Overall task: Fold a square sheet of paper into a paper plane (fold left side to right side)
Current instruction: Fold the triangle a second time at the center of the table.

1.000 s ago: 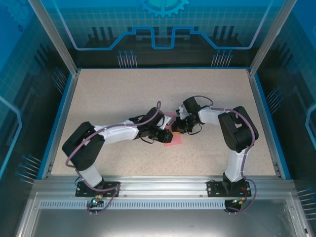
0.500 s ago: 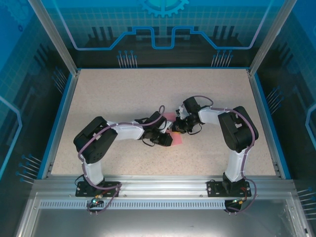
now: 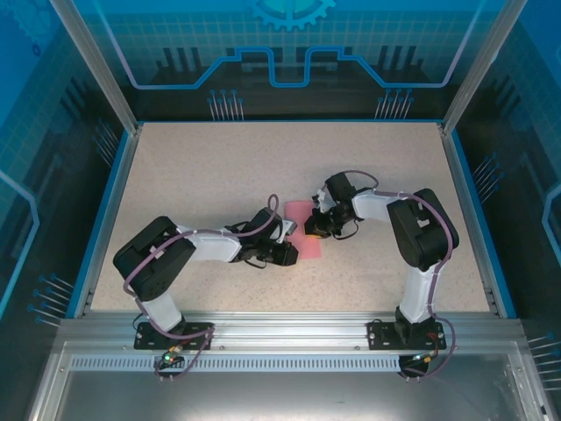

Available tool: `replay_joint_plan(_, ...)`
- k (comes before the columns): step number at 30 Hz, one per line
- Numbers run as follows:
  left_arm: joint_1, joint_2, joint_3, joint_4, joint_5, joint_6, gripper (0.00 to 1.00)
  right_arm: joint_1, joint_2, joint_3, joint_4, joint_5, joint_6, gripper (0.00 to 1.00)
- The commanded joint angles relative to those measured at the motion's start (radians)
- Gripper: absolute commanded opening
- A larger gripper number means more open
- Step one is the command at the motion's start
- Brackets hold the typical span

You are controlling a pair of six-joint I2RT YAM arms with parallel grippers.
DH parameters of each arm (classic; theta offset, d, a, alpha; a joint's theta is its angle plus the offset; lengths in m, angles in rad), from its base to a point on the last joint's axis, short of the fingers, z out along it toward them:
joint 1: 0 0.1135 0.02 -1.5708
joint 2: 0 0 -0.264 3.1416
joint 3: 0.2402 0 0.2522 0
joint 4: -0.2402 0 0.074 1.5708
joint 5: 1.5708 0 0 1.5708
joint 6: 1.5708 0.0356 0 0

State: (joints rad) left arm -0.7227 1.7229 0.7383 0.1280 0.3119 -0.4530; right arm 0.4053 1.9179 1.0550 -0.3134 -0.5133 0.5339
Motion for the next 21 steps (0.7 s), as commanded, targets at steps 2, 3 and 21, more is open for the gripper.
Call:
replay_joint_plan(2,0.0,-0.014,-0.088,-0.066,0.009,-0.058,0.21,-0.016,0.02,-0.017,-0.045,0.061,-0.01,0.1)
replay_joint_plan(3,0.0,-0.025,-0.092,-0.067,0.007,-0.058,0.21,-0.016,0.018,-0.017,-0.047,0.057,-0.01,0.1)
replay_joint_plan(21,0.082,-0.219,0.025,-0.198,0.013,-0.007,0.5,-0.073,-0.253,-0.044,-0.02,0.036,-0.047,0.47)
